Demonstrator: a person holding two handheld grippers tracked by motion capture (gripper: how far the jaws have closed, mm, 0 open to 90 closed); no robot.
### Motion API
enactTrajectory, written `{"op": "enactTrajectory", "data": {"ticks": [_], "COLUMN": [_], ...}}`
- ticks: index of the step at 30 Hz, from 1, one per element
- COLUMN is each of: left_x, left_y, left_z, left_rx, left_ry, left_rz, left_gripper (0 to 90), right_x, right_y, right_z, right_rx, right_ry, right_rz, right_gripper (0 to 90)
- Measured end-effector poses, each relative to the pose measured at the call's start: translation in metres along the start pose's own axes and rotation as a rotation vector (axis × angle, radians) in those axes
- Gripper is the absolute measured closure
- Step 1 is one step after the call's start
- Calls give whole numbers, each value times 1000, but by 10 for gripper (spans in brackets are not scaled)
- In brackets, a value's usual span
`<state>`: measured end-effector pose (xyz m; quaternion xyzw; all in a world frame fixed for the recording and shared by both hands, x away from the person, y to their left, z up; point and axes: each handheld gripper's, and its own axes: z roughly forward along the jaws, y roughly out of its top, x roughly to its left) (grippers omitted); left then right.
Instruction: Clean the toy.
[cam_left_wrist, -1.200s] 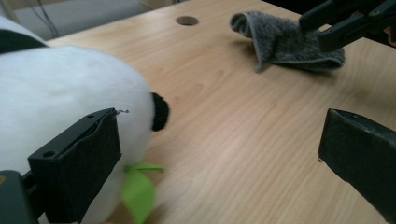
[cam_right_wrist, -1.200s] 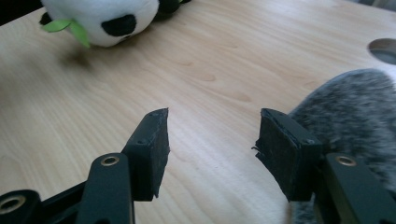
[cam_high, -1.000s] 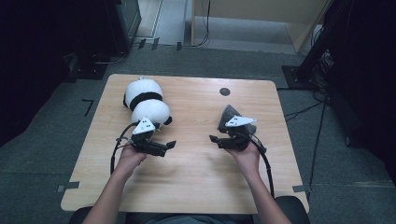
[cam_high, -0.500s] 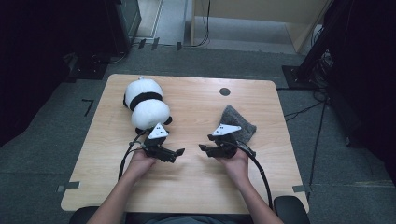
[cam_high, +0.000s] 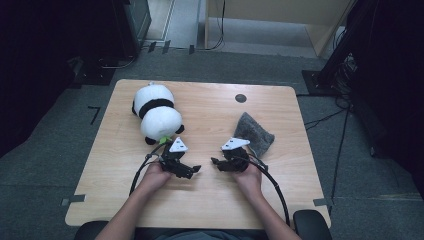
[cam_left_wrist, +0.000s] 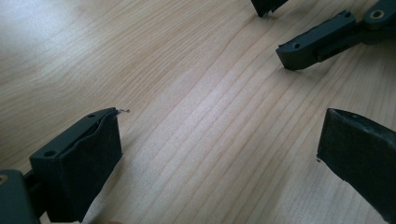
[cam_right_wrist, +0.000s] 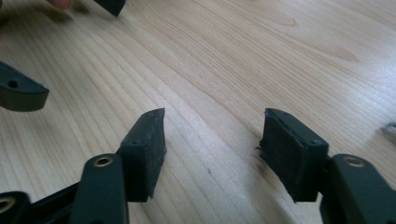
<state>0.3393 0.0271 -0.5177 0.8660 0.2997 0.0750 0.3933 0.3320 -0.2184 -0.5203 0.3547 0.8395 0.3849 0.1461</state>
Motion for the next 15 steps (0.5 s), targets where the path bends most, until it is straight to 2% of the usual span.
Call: {"op": "enactTrajectory", "data": {"ticks": [2,5,9,11,15], "left_x": [0,0,1,-1,-6], "left_y": [0,0,0,0,1], "left_z": [0,2,1,2,4], "left_rx": [2,27,25,30,48], "left_ry": [-12,3,-3,10,47], "left_rz": [-2,-12,-17,-9,23], "left_gripper": [0,0,0,0,0], "right_x": [0,0,1,1,1], "right_y": [-1,-1,0,0,0], "right_z": [1,2,2,3,4], "right_rx": [-8,-10,2,6,16], "right_ry": [-3,-3,4,11,-6], "right_rz": [-2,-1,-6,-20,-5], "right_gripper": [366,345,261,231,174]}}
